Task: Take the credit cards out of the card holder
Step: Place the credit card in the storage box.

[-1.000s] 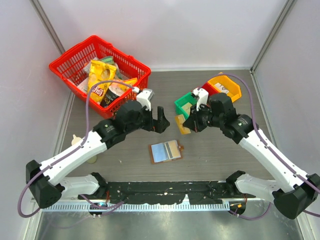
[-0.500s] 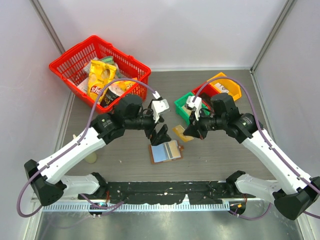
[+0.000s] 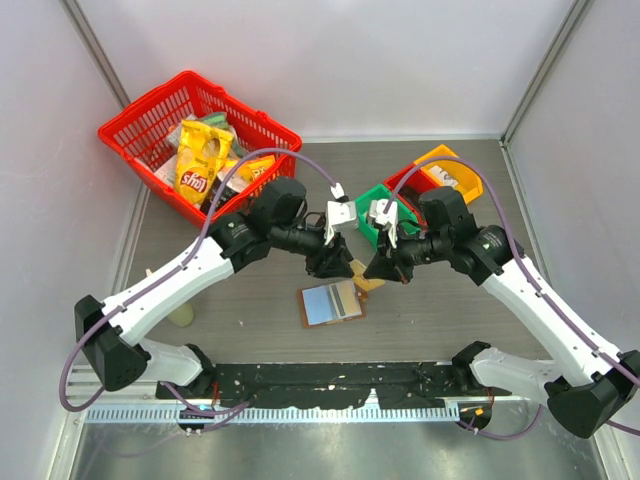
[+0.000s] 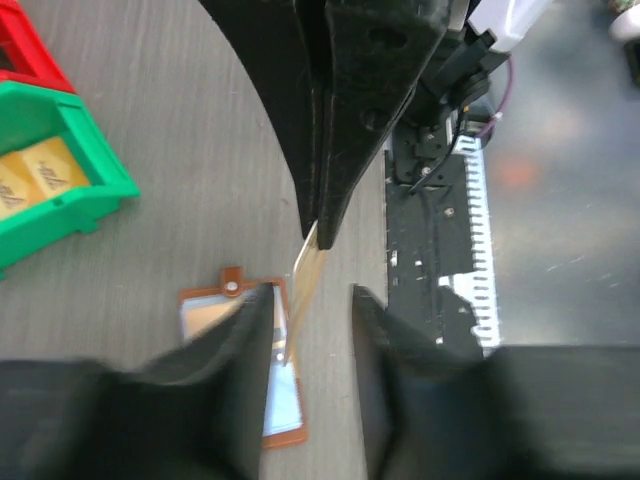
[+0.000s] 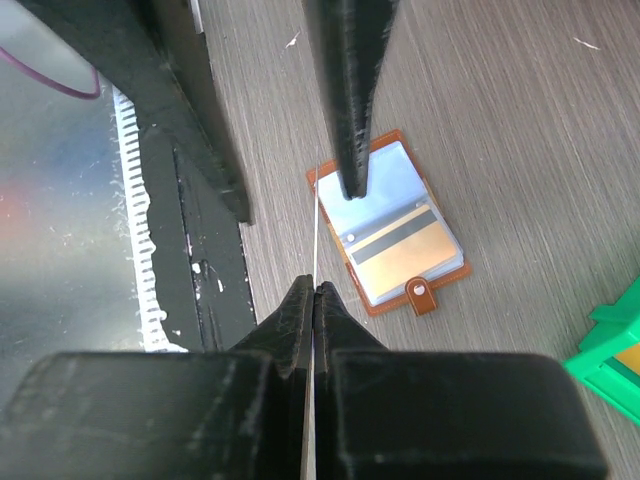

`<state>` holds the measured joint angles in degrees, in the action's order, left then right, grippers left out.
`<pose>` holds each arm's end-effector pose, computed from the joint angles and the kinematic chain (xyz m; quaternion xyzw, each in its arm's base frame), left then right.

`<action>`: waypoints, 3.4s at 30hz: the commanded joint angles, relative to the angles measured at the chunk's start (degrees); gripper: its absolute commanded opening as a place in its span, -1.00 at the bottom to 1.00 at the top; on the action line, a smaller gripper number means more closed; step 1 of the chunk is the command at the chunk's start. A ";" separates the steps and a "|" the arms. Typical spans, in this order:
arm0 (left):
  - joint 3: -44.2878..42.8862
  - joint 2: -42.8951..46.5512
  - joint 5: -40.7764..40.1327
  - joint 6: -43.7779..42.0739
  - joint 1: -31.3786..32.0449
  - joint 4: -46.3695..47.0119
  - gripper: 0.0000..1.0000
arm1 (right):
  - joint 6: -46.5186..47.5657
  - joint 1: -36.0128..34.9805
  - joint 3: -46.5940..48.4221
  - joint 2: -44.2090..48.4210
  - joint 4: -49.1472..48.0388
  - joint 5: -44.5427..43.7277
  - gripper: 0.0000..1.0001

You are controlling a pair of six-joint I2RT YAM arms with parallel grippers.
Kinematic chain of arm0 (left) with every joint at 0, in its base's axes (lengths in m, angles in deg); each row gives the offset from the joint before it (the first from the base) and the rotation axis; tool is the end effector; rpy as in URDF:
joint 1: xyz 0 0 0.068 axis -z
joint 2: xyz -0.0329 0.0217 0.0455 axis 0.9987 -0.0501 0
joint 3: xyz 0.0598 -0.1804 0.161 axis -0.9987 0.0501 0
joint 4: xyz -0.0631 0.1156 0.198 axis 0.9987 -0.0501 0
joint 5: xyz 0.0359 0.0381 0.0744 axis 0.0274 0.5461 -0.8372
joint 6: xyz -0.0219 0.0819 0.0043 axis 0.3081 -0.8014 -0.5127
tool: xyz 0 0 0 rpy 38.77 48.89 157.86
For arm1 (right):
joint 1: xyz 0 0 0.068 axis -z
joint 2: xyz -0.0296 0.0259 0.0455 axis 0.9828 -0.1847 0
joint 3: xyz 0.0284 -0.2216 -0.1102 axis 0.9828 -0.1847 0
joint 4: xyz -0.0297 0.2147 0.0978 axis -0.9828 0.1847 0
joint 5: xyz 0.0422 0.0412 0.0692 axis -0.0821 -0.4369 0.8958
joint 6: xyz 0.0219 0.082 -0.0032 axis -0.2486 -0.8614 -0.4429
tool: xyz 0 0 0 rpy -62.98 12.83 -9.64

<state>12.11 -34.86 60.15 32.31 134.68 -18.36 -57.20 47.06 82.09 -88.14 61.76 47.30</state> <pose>0.1668 -0.2530 0.3299 0.5357 0.6463 -0.4308 0.3313 0.1544 0.1572 0.3125 -0.5134 0.6933 0.3662 0.3488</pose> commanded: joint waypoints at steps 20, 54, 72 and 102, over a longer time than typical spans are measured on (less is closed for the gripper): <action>29.50 22.01 -36.59 35.31 -0.70 40.46 -1.00 | -42.39 3.82 -25.33 9.39 -52.68 -11.97 0.26; 46.13 20.87 -54.91 69.35 4.75 73.96 -1.00 | -76.26 -7.43 -44.10 -3.95 -116.26 -37.93 0.23; 43.50 28.86 -52.99 60.84 -1.31 49.92 0.52 | -73.20 4.24 -43.31 6.49 -90.72 -32.75 -0.98; 27.41 25.09 -33.63 30.42 -20.83 3.39 0.99 | -51.99 25.09 -17.73 -31.37 -63.18 -14.19 -0.98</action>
<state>39.26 -11.19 27.43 64.31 113.43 -15.02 -108.76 73.93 62.40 -117.14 2.22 31.85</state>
